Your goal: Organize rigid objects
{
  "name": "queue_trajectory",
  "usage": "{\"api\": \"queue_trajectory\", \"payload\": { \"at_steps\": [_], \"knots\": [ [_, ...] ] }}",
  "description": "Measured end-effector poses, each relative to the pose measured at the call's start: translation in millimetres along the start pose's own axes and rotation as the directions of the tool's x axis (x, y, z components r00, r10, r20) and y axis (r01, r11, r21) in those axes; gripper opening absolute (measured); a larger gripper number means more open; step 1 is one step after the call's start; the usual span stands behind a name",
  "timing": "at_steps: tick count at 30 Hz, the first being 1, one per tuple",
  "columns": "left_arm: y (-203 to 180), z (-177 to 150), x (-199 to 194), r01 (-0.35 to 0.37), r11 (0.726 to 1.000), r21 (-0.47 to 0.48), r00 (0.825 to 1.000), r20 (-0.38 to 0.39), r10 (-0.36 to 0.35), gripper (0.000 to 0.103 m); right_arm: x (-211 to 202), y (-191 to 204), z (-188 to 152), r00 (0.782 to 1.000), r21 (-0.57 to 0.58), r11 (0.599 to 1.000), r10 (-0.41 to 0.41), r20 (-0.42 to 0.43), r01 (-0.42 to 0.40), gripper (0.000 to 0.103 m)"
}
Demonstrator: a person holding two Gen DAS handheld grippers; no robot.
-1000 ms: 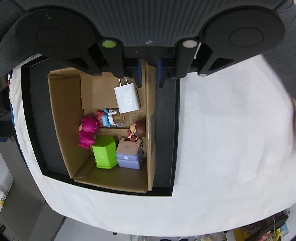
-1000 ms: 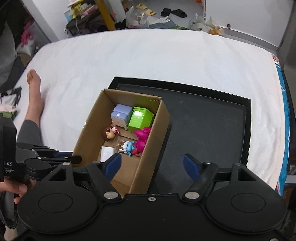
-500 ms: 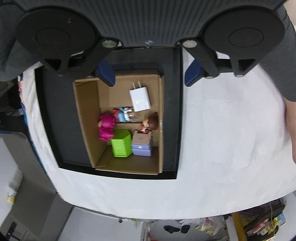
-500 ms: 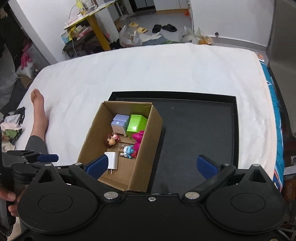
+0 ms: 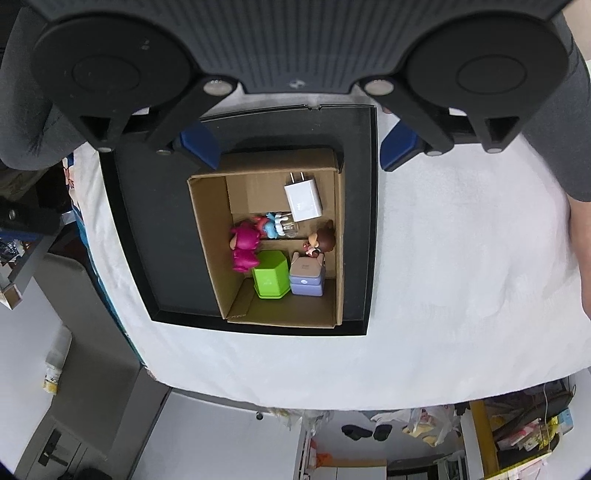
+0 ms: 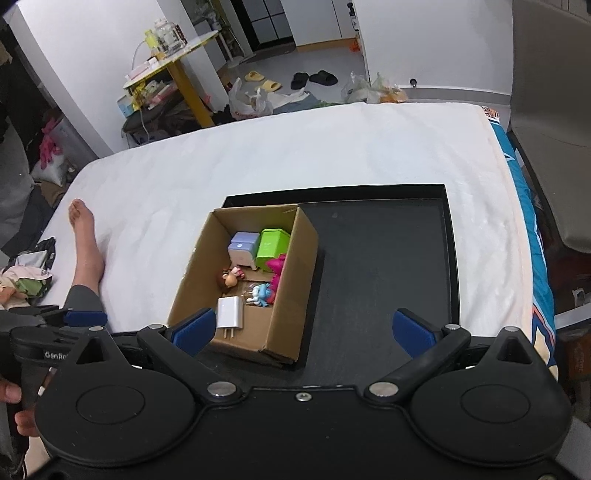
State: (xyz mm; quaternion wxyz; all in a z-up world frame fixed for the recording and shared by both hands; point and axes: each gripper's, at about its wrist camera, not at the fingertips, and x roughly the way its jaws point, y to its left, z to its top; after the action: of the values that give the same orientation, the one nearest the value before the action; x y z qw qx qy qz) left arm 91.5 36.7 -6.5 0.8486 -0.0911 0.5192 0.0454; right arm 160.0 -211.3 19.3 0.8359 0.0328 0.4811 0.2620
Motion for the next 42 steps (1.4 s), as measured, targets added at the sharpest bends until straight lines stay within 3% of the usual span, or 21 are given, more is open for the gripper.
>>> {"api": "queue_trajectory", "payload": {
  "at_steps": [5, 21, 42],
  "knots": [
    [1.2, -7.8, -10.7, 0.0, 1.0, -0.006, 1.0, 0.019, 0.001, 0.095, -13.7, 2.0, -15.7, 1.0, -0.002, 1.0, 0.022, 0.02, -0.022, 0.103],
    [-14.7, -38.7, -42.9, -0.011, 1.0, 0.012, 0.995, 0.096, 0.01, 0.097, -44.4, 10.6, -51.4, 0.996, 0.019, 1.0, -0.015, 0.094, 0.013, 0.103],
    [-29.9, -56.1, -48.2, 0.015, 1.0, 0.006, 0.994, 0.107, -0.016, 0.097, -55.6, 8.4, -63.3, 0.993, 0.045, 0.999, -0.019, 0.116, 0.014, 0.103]
  ]
}}
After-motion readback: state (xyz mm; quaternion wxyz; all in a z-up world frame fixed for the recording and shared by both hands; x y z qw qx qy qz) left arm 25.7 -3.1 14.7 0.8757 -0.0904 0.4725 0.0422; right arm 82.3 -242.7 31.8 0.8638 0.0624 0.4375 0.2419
